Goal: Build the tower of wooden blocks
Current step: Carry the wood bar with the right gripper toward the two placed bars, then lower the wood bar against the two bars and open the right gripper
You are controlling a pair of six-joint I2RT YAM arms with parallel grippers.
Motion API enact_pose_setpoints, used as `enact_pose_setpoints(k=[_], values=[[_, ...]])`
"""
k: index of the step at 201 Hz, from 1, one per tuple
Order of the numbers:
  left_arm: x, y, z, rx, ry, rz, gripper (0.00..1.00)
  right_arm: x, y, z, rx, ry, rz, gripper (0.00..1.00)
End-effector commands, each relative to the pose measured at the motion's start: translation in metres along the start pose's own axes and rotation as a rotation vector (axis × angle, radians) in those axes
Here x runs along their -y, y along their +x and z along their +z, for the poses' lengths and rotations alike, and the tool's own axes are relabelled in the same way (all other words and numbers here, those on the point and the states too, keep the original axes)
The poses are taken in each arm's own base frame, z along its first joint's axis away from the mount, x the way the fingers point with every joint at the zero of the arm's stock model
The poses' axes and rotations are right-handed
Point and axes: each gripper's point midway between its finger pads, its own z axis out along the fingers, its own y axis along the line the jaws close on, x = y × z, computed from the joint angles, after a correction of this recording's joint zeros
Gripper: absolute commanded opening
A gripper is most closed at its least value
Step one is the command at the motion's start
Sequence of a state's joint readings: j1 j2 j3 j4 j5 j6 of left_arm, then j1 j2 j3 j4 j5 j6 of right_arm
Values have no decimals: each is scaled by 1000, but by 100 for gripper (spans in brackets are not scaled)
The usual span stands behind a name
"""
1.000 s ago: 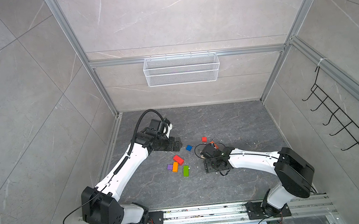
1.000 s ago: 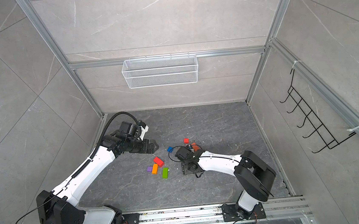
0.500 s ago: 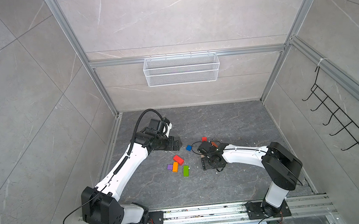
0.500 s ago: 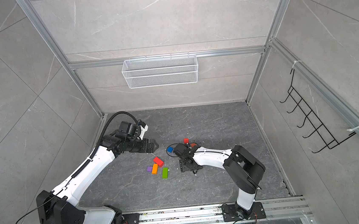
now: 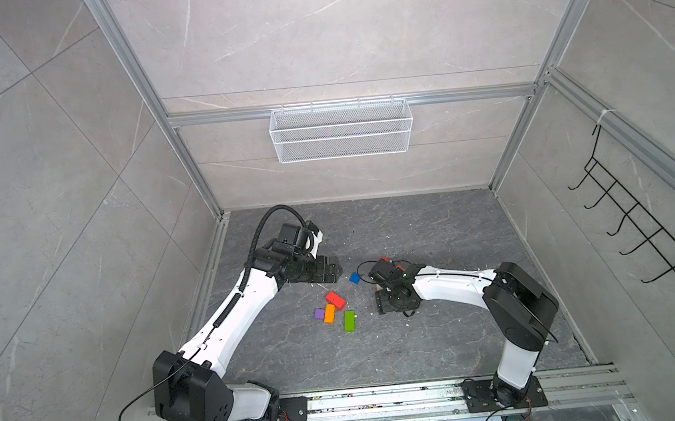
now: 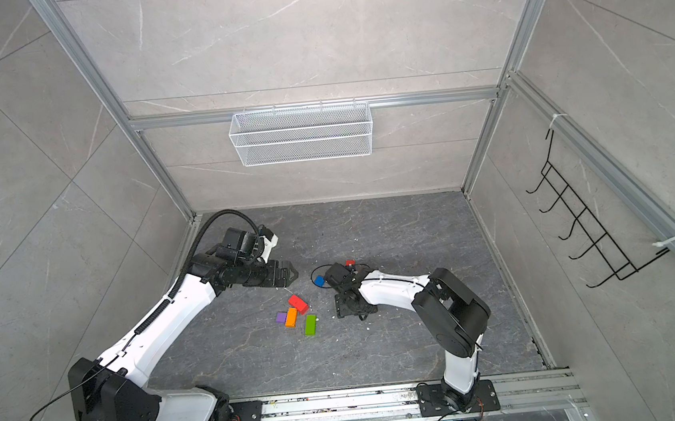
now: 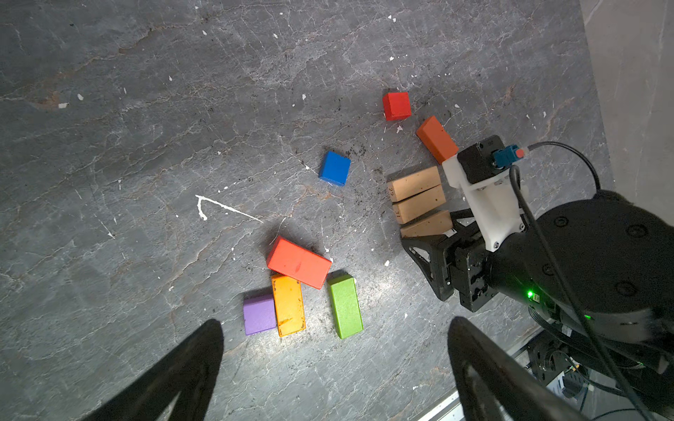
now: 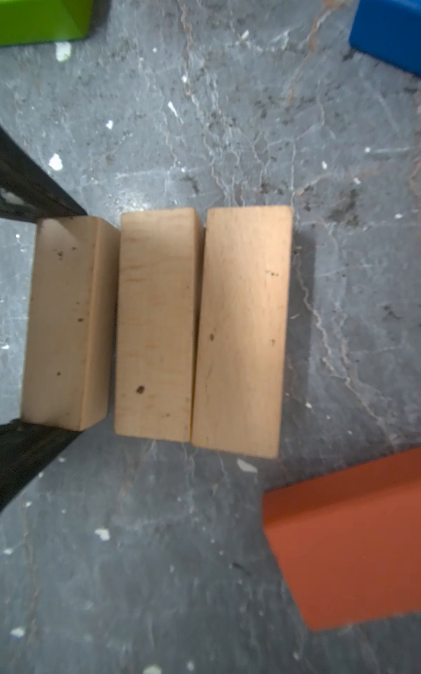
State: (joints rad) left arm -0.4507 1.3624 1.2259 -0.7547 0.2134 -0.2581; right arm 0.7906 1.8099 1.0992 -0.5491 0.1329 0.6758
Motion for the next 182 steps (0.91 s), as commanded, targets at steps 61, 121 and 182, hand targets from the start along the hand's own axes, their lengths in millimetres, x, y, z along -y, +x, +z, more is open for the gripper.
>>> enact_pose_setpoints(k=[61,121,182], values=[[3,-4,-3,18,24,-4,98,2,-8,4,-15,12,-10,61],[3,-4,-3,18,23,-3,98,-1,-10,4,-21,-5,-9,61],[3,-4,-2,15,24,-4,98,-4,-8,7,-31,-22,15,65]])
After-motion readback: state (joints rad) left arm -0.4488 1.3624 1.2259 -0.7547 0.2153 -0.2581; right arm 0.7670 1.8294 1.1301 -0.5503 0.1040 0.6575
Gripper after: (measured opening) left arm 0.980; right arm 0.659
